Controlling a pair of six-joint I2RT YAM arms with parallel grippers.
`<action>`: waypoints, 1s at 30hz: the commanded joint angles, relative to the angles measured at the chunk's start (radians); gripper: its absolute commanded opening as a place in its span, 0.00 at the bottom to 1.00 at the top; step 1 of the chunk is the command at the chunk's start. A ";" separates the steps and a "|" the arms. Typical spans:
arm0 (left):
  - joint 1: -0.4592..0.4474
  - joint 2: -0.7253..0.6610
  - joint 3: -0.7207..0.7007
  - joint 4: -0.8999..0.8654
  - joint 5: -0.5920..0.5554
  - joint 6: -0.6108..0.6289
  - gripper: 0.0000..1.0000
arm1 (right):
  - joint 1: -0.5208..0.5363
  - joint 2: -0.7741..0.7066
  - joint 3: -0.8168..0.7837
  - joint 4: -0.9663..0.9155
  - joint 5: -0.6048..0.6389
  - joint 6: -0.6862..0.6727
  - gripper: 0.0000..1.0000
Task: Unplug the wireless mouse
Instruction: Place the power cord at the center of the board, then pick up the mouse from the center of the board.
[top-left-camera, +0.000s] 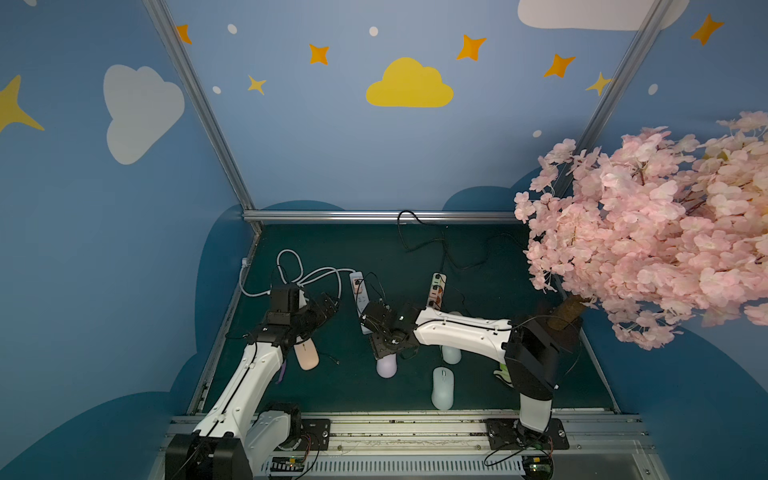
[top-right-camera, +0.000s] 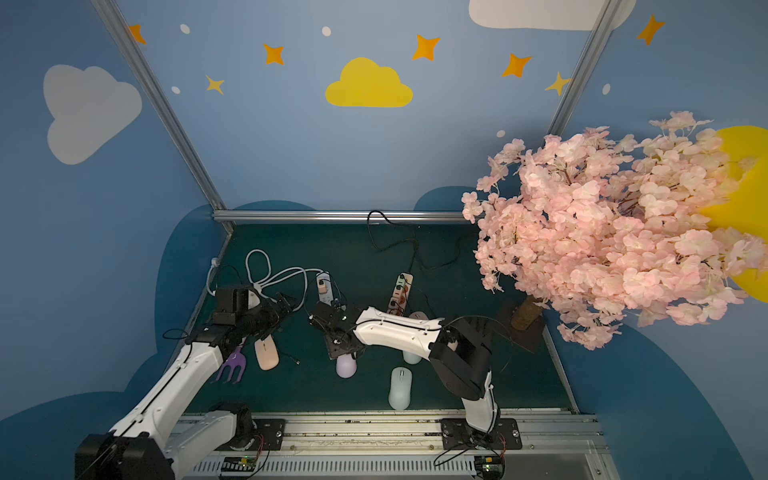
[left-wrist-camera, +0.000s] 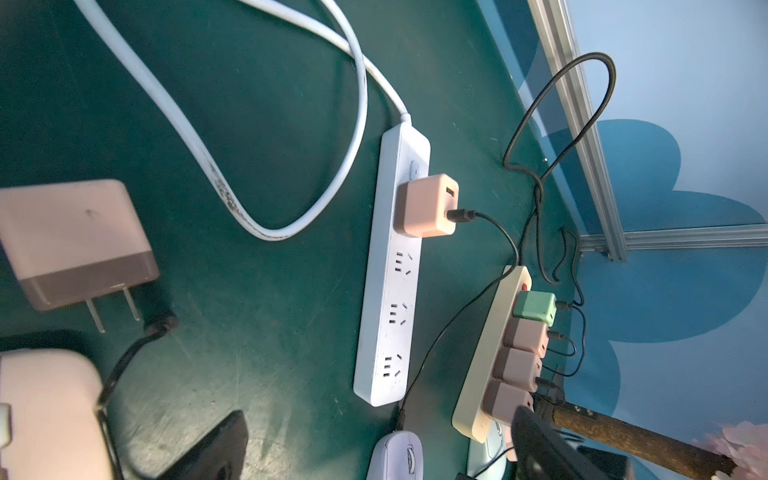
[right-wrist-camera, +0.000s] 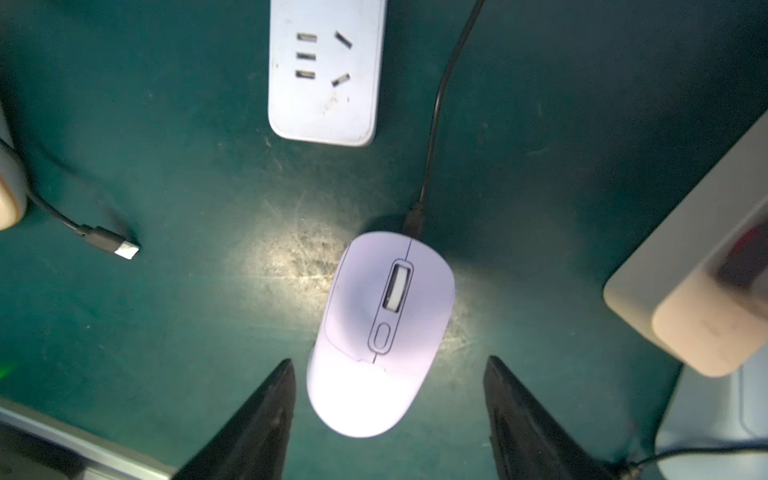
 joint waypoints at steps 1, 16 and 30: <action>0.006 -0.030 0.006 -0.002 0.057 -0.007 0.98 | 0.011 0.033 0.031 -0.060 -0.006 0.085 0.73; 0.005 -0.065 -0.022 -0.013 0.072 0.002 0.97 | 0.015 0.140 0.074 -0.079 -0.076 0.154 0.64; 0.010 -0.079 -0.025 -0.028 0.057 0.007 0.98 | -0.003 0.178 0.062 -0.065 -0.133 0.163 0.63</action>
